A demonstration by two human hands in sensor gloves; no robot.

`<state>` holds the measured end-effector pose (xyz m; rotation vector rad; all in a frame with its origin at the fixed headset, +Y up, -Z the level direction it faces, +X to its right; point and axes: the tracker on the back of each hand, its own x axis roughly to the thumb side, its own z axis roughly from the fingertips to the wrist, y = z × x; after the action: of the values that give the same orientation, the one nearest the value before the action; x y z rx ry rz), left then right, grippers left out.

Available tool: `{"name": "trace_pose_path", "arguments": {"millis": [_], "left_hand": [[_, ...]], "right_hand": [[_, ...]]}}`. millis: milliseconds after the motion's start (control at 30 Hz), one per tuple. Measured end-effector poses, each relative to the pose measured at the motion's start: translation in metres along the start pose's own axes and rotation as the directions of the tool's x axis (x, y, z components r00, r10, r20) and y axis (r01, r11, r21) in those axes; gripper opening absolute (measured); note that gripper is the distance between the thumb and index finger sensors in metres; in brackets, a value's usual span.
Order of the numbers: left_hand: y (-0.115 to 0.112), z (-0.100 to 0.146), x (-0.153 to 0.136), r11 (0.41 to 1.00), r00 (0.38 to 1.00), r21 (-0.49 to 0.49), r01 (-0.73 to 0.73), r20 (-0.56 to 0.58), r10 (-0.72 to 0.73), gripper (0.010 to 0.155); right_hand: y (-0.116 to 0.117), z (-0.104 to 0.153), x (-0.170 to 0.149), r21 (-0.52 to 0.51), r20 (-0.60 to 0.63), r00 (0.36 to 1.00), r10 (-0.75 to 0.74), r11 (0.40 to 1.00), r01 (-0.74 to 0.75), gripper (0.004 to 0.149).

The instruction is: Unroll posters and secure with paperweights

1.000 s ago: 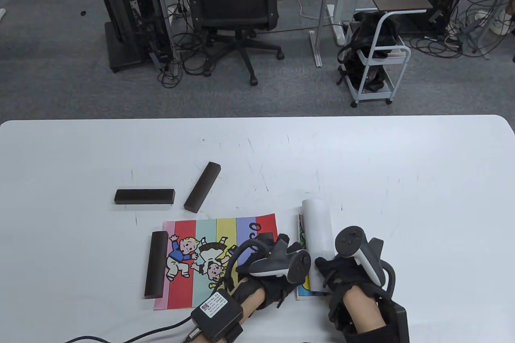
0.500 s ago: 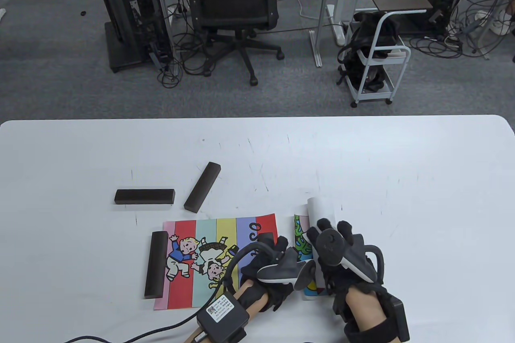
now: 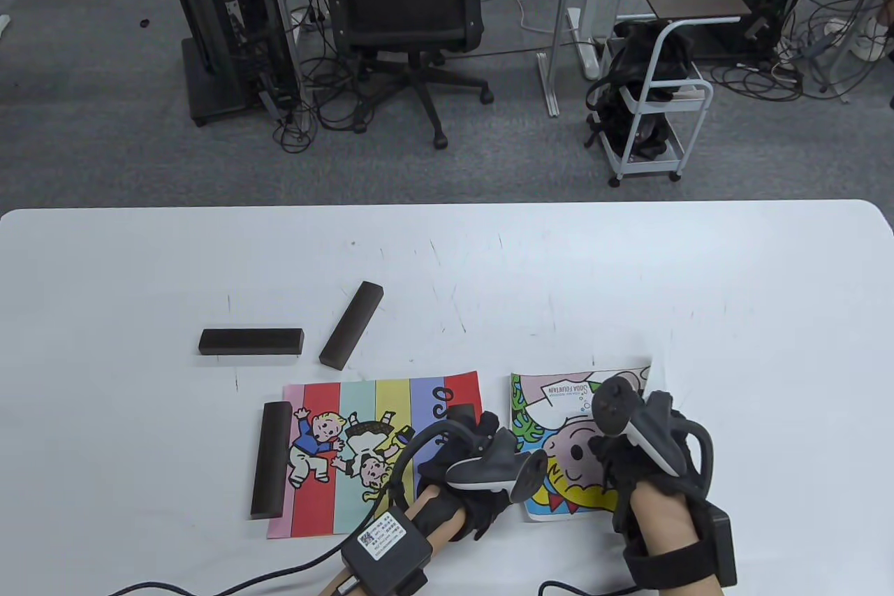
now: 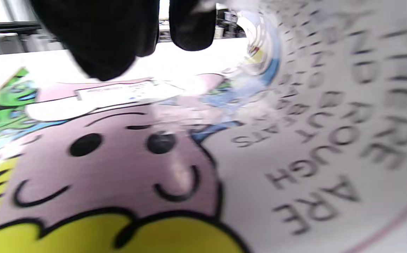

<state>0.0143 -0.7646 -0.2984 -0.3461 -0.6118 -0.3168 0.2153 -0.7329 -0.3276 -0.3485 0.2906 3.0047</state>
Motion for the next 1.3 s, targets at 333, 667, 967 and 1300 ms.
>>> {"name": "trace_pose_path", "arguments": {"millis": [333,667,967,1300], "left_hand": [[0.000,0.000,0.000,1.000,1.000,0.005,-0.008,-0.002,0.008,0.057],[0.004,0.002,-0.010,0.997,0.998,0.033,-0.067,-0.010,0.068,0.057],[0.045,0.025,-0.120,0.904,0.881,0.326,-0.276,-0.290,0.374,0.063],[0.013,-0.008,-0.214,0.938,0.692,0.204,-0.281,-0.634,0.345,0.065]], "right_hand": [[0.015,-0.015,-0.068,0.075,-0.414,0.904,-0.109,0.985,0.153,0.061],[0.027,-0.018,-0.083,0.116,-0.464,0.882,-0.083,0.981,0.153,0.065],[0.029,-0.015,-0.084,0.096,-0.459,0.881,-0.113,0.980,0.176,0.064],[0.029,-0.014,-0.085,0.093,-0.465,0.877,-0.119,0.979,0.182,0.064]]}}
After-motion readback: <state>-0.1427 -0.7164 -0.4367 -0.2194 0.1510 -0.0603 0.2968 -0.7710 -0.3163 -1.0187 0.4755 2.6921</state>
